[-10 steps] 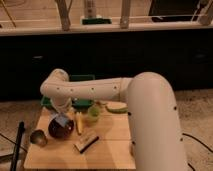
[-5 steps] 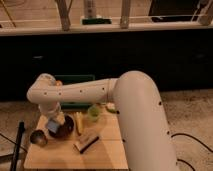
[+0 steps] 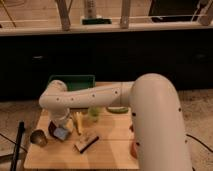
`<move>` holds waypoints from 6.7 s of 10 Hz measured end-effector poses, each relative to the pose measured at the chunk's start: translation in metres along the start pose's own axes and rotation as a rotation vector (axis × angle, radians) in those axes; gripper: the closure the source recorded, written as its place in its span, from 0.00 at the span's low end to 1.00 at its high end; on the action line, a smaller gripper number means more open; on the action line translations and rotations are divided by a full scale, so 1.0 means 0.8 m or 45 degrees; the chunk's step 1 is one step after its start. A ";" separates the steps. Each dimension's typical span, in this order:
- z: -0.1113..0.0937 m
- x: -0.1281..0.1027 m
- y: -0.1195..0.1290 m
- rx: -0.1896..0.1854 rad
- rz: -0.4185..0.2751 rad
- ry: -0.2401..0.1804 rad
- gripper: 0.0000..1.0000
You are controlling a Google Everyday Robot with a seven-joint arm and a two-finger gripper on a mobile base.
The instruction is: Wipe purple bowl with sponge
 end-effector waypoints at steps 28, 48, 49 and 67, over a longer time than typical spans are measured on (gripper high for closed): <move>-0.033 0.011 -0.040 0.035 -0.149 0.032 1.00; -0.032 0.012 -0.039 0.033 -0.147 0.031 1.00; -0.032 0.012 -0.039 0.033 -0.147 0.031 1.00; -0.032 0.011 -0.039 0.034 -0.148 0.031 1.00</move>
